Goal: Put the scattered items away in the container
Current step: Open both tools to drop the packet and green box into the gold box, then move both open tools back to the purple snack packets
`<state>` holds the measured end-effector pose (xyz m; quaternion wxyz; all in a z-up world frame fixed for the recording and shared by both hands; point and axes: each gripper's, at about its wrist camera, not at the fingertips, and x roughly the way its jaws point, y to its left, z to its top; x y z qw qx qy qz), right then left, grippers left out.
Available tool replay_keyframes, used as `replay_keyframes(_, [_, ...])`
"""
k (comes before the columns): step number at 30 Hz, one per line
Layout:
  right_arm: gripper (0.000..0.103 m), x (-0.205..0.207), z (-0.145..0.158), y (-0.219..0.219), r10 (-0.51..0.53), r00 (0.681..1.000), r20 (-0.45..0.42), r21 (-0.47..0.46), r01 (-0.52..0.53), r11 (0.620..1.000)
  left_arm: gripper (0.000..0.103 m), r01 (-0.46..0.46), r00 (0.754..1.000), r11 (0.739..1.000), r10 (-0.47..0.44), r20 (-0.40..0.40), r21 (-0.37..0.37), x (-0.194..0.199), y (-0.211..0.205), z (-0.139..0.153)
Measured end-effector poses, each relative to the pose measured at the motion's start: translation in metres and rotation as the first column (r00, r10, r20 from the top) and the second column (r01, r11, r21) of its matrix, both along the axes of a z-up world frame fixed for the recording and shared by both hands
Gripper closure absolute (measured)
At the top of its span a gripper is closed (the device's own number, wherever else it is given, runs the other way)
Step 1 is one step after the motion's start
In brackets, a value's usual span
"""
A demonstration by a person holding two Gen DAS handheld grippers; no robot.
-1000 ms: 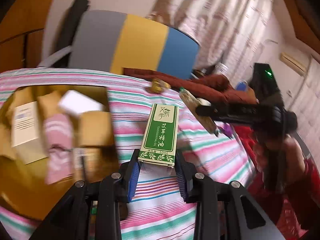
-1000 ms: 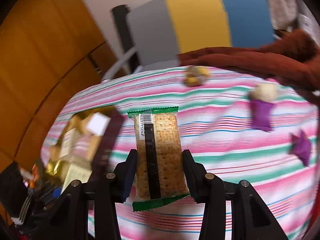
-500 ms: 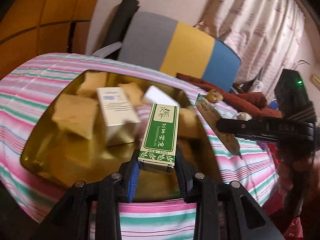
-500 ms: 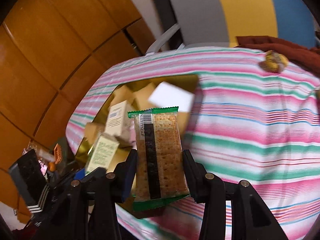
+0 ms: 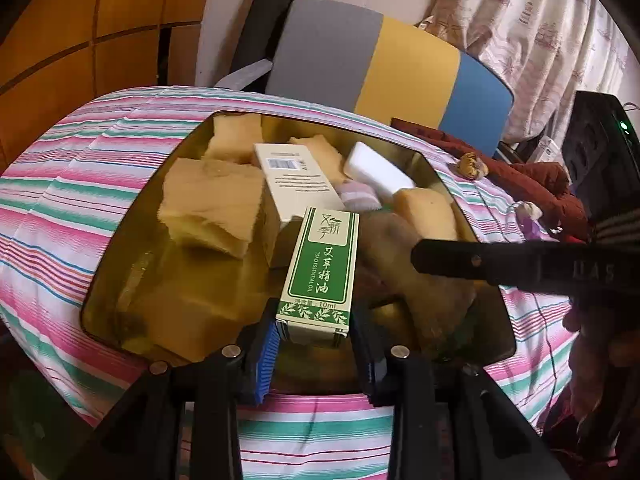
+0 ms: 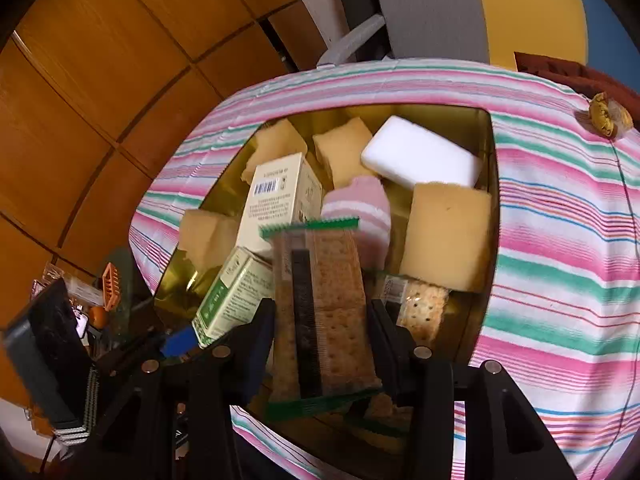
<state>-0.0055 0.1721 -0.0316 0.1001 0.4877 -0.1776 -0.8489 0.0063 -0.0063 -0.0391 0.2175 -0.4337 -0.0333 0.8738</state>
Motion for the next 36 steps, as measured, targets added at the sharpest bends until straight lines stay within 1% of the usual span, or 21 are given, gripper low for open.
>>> replay_keyframes(1, [0.055,0.000,-0.001,0.000,0.001,1.000,-0.001,-0.007,-0.001,1.000,0.067,-0.005,1.000,1.000,0.005,0.004,0.001,-0.001,-0.001,0.000])
replay_keyframes(3, [0.052,0.000,0.001,-0.001,-0.001,1.000,-0.007,-0.003,0.001,1.000,0.054,-0.011,1.000,1.000,0.010,0.003,0.007,-0.001,-0.002,0.001])
replay_keyframes(6, [0.051,0.004,0.005,0.003,-0.006,1.000,-0.028,0.007,0.006,1.000,0.053,-0.022,1.000,1.000,0.022,0.008,0.010,-0.001,-0.004,0.002])
replay_keyframes(10, [0.048,0.010,0.010,0.011,-0.025,0.999,-0.045,-0.009,0.025,1.000,0.052,-0.060,0.998,0.998,0.060,0.001,0.021,0.001,-0.009,0.003])
replay_keyframes(13, [0.047,0.014,0.013,0.018,-0.041,0.998,-0.053,-0.018,0.040,0.999,0.052,-0.091,0.996,0.995,0.092,-0.021,0.049,0.002,-0.013,0.008])
replay_keyframes(17, [0.046,0.020,0.018,0.028,-0.062,0.996,-0.067,-0.023,0.060,0.998,0.051,-0.101,0.994,0.993,0.104,-0.045,0.067,0.002,-0.008,0.018])
replay_keyframes(20, [0.045,0.025,0.020,0.039,-0.083,0.994,-0.075,-0.030,0.081,0.996,0.050,-0.087,0.994,0.994,0.091,-0.063,0.063,0.003,0.002,0.023])
replay_keyframes(29, [0.043,0.041,0.022,0.080,-0.163,0.983,-0.086,-0.032,0.161,0.986,0.050,0.019,0.997,0.999,-0.016,-0.074,0.040,0.012,0.047,0.029])
replay_keyframes(32, [0.039,0.047,0.021,0.096,-0.200,0.976,-0.085,-0.026,0.198,0.980,0.050,0.055,0.996,0.998,-0.052,-0.077,0.037,0.015,0.062,0.032])
replay_keyframes(36, [0.038,0.056,0.022,0.123,-0.256,0.964,-0.078,-0.007,0.256,0.967,0.050,0.106,0.991,0.994,-0.102,-0.088,0.037,0.021,0.084,0.038])
